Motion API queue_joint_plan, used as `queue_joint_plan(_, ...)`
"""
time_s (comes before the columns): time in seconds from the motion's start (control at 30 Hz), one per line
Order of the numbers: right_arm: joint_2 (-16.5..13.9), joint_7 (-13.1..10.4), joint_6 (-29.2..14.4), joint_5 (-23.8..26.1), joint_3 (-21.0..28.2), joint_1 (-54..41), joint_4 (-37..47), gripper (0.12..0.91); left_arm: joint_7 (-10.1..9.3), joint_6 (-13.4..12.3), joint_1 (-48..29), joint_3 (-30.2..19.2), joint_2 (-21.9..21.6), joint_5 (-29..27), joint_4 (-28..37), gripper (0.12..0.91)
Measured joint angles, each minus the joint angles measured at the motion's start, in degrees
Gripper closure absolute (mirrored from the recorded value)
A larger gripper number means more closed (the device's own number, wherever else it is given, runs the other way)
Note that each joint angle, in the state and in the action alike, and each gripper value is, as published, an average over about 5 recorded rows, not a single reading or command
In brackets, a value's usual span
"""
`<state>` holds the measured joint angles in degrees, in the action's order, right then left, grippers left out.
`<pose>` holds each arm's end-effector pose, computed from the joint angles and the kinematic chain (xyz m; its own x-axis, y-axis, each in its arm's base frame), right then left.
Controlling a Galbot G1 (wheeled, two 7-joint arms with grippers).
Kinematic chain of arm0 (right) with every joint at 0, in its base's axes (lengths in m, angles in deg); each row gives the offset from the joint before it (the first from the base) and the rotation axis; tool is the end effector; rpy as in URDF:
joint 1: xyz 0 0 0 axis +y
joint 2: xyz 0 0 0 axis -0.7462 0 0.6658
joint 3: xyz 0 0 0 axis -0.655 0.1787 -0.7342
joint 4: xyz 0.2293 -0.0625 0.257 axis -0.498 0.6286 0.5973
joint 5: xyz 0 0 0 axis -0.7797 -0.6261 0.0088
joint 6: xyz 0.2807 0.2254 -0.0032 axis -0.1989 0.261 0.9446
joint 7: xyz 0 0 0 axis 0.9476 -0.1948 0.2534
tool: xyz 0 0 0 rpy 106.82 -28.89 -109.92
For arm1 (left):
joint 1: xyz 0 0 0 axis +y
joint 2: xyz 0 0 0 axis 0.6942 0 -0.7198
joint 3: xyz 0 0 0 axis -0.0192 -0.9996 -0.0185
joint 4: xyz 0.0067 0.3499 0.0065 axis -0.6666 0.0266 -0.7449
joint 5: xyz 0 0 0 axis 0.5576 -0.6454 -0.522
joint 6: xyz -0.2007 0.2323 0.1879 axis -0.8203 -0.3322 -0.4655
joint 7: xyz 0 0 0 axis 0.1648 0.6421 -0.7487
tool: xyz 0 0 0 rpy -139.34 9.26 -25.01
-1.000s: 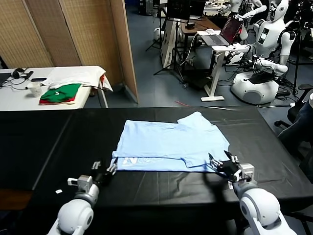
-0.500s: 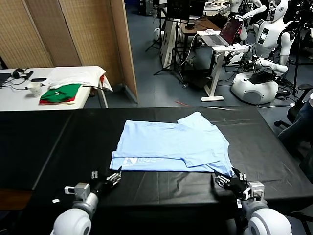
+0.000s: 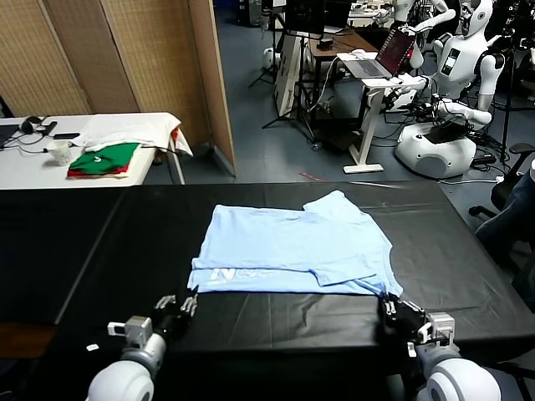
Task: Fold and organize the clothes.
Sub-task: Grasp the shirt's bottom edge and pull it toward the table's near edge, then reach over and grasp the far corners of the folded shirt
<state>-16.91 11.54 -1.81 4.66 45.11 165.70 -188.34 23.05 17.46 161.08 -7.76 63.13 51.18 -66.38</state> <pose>0.2108 -0.0988 -0.2578 -0.8330 -0.0697 0.5488 -0.0865 0.9962 -0.0048 0.2043 0.0636 -0.3078 -0.8966 0.0912 0.4334 0.1084 0.9940 0.0151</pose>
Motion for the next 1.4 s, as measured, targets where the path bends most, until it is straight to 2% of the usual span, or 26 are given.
queue_joint_plan(0.23,-1.47,-0.87,3.22,-0.59,0.78,0.70,-1.30,0.884,-1.14,0.64,2.96,1.73,-0.92,-2.54,-2.34,0.886)
queue_joint_plan(0.63,-2.50,-1.43,5.77,-2.35,0.87,2.88,-3.78,0.882,-1.58,1.58,10.93,6.59,-1.11,-5.76,-7.24,0.886)
queue_joint_plan(0.67,-2.50,-1.52,5.94,-2.36,0.71,3.21,-4.22,0.868,-1.59,1.57,11.67,7.01,-1.09,-5.79,-7.57,0.886)
queue_joint_plan(0.77,-2.52,-1.73,6.07,-2.44,0.09,4.40,-5.97,0.751,-1.76,1.73,13.69,8.07,-0.83,-5.79,-8.48,0.853)
queue_joint_plan(0.8,-2.51,-1.82,6.07,-2.49,-0.11,4.82,-6.68,0.682,-1.86,1.82,14.21,8.32,-0.71,-5.79,-8.75,0.818)
queue_joint_plan(1.0,-2.23,-2.62,6.08,-3.35,-1.47,6.98,-12.07,0.322,-2.75,2.49,15.61,9.47,-0.50,-5.81,-10.11,0.485)
queue_joint_plan(1.1,-2.28,-2.39,6.09,-4.30,-2.03,6.20,-13.86,0.186,-3.43,3.41,15.98,10.04,-0.63,-5.77,-10.74,0.300)
queue_joint_plan(1.17,-2.54,-2.28,6.09,-4.44,-1.81,4.14,-13.78,0.137,-3.52,3.91,16.15,10.51,-0.75,-5.35,-11.29,0.208)
queue_joint_plan(1.23,-2.76,-2.60,6.09,-4.41,-0.91,0.55,-12.38,0.124,-3.14,3.99,15.88,11.14,-1.04,-4.01,-11.94,0.145)
queue_joint_plan(1.4,-2.83,-4.22,6.08,-4.39,3.99,-11.46,-4.46,0.118,-1.61,3.66,11.17,11.59,-2.48,1.93,-11.74,0.124)
